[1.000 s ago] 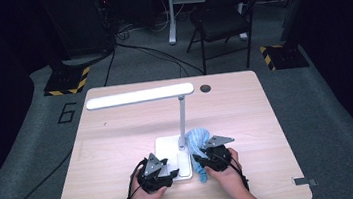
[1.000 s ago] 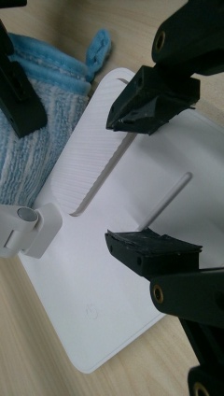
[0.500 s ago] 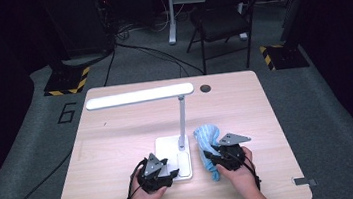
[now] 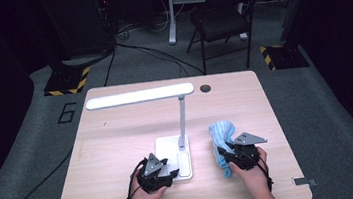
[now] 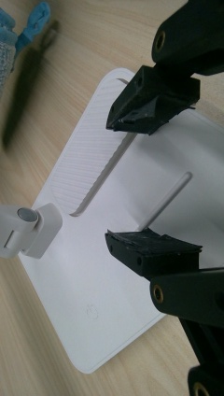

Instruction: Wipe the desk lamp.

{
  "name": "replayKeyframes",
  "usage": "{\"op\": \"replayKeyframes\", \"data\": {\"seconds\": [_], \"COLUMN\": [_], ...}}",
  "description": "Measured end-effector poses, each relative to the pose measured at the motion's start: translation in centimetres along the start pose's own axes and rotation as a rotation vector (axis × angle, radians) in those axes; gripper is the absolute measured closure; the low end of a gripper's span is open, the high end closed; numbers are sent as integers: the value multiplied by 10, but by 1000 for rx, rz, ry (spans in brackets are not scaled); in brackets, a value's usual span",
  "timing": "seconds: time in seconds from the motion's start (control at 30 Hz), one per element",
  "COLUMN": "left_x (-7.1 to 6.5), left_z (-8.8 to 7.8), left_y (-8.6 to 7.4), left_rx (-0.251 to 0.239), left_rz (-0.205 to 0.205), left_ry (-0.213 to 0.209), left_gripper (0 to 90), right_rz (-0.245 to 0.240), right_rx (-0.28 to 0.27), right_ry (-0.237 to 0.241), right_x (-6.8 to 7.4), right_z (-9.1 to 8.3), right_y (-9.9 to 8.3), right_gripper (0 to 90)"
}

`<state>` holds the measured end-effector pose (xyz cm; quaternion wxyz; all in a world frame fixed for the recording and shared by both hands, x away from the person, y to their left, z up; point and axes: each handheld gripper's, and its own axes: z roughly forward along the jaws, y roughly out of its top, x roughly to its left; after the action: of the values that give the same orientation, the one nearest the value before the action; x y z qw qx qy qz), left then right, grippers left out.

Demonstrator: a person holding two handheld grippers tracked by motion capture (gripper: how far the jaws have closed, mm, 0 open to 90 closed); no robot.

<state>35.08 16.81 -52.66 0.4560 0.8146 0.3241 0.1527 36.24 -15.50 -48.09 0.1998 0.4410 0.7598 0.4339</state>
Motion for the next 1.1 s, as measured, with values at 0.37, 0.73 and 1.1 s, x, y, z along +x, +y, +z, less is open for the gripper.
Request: {"op": "replayKeyframes", "data": {"seconds": [0.37,0.73,1.1], "left_x": [2,1,1], "left_z": [-1,0,0], "left_y": [0,0,0], "left_rx": [16,1,1], "left_rz": [13,0,1], "left_ry": [-16,-8,-9], "left_gripper": [391,391,391], "right_rz": [26,55,53], "right_rx": [32,87,106], "right_ry": [-105,-159,-175], "right_x": [-34,-52,-55], "right_z": [-11,-7,1], "right_y": [-11,-19,-27], "right_gripper": [653,650,600]}}
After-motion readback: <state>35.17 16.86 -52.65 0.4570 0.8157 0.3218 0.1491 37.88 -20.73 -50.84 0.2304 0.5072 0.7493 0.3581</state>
